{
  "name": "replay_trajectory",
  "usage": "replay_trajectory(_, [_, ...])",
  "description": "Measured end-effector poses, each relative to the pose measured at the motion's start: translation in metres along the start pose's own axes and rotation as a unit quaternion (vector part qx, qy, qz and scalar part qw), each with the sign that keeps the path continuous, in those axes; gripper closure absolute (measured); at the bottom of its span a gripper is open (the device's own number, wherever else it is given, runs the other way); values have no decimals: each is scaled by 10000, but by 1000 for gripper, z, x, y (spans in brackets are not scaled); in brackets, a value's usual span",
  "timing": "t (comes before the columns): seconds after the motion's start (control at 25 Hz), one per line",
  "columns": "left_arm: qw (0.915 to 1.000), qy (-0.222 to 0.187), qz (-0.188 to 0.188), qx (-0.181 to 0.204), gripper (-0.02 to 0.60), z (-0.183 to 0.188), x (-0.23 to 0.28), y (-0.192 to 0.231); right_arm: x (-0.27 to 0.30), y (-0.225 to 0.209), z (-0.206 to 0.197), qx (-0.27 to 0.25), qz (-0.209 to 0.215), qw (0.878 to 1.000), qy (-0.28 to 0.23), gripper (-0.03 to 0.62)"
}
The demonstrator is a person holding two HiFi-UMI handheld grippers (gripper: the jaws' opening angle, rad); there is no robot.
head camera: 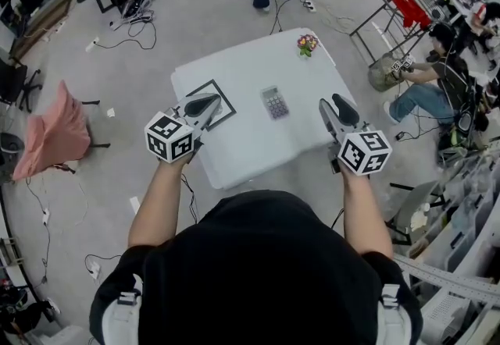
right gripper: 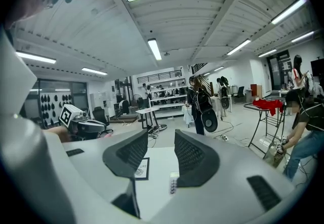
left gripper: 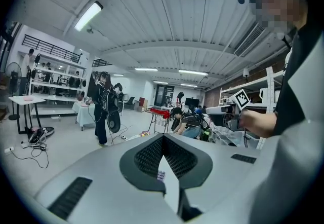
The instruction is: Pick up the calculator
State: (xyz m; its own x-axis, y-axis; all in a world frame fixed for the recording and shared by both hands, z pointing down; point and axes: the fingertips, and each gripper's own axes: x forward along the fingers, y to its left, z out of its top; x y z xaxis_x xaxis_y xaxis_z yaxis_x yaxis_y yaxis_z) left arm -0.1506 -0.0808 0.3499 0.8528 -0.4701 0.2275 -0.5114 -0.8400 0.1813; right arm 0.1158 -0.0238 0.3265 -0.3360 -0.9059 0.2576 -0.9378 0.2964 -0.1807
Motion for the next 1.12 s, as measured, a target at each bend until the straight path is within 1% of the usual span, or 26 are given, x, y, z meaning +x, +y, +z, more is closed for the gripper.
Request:
replay_trajectory(0.16, [10000,1,-43,-16,565,-3,-3,0,-1,4,-4,27,-30,10000,3,436])
replay_trajectory(0.56, [10000,-23,21,-61,565,-8,-18,-1,-1,14,-7,-6,45,10000,49,433])
replay_trajectory(0.84, [9999,68,139,-42,565,-11,-23,0,0,7,0,44,59,9999,-75,433])
replay_trajectory(1.12, [9997,137,200,6,565,1,-3,-3,6,-24,3,141,88,9999,-18,433])
